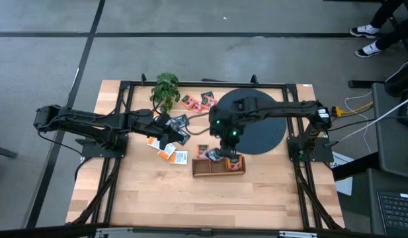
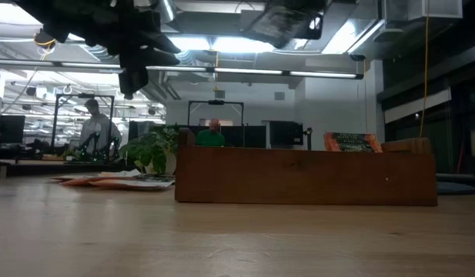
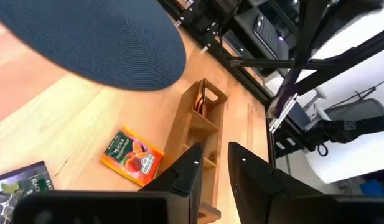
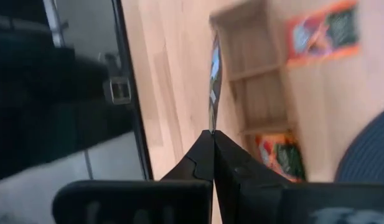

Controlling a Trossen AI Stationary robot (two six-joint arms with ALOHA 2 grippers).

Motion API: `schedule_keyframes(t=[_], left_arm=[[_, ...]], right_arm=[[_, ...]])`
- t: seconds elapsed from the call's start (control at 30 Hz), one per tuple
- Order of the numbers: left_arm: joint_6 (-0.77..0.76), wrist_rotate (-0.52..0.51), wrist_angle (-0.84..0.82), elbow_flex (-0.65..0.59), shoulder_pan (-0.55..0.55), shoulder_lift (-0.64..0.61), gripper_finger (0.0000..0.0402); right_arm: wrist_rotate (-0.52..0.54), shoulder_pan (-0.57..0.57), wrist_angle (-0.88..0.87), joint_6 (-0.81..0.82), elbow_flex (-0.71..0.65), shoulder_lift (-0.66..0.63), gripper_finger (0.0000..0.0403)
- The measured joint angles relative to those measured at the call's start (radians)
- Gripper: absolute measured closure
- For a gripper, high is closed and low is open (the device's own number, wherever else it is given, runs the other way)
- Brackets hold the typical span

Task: Pick & Place Tea
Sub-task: Put the purple tea bag into the middle section of the wooden organizer

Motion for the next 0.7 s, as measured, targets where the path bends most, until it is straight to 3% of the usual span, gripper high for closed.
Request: schedule_keyframes(t=[0.23,0.7], left_arm=[[-0.002,0.0,0.0,0.0,0.0,0.0,0.0329],[-0.037,0.0,-0.092,0.0,-0.003,0.0,0.0329]], right_arm=[[-0.04,0.003,-0.032,-0.123,0.0,0.021,0.0401],[0.035,0.009,-0.112,-0.199,0.001,0.118,0.0401]])
